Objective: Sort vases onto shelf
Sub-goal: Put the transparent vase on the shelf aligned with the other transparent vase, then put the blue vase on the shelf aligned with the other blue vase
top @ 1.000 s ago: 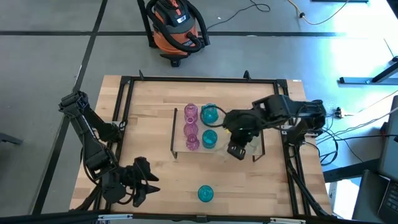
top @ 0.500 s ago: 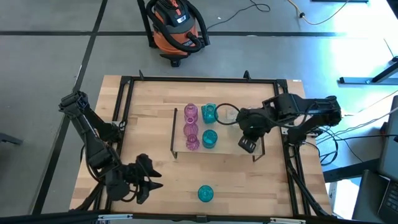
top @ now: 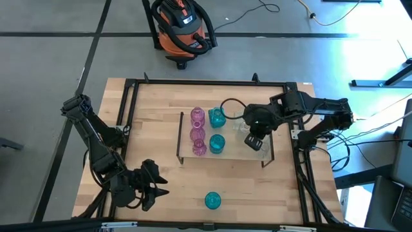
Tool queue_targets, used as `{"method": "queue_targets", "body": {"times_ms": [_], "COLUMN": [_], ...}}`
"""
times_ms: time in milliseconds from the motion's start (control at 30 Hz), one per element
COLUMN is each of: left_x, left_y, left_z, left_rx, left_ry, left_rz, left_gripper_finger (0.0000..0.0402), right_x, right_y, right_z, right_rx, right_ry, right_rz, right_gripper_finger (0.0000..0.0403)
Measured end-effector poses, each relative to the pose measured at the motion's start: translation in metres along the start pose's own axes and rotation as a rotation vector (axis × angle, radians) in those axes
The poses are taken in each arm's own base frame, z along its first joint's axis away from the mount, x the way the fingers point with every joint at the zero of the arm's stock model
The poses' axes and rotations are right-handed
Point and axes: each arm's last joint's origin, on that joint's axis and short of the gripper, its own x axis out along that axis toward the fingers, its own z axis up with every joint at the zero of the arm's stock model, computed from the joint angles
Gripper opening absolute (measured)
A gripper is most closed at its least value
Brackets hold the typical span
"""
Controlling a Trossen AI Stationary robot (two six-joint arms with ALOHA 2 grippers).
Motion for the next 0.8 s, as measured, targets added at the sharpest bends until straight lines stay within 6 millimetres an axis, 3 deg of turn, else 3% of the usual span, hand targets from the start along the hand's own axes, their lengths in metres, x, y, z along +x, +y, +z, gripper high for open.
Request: {"method": "queue_targets", "body": {"times_ms": [367,633,800], "left_x": [0.0,0.0,0.0], "left_y": [0.0,0.0,0.0], "left_z": [0.0,0.0,0.0], "left_rx": [0.0,0.0,0.004], "left_ry": [-0.006,-0.006,-0.006], "left_rz": [0.002,0.002,0.002], "left_gripper_finger": [0.0195,0.0195,0.0195], "right_x": [0.001,0.001,-0.014], "right_y": [0.0,0.001,0.002], "right_z": [0.002,0.003,0.004], "right_rx": [-0.02,0.005,0.021], "right_ry": [0.001,-0.01,-0.053], "right_rz": [0.019,0.017,0.049], "right_gripper_finger": [0.0008,0.0111,0.0161]}}
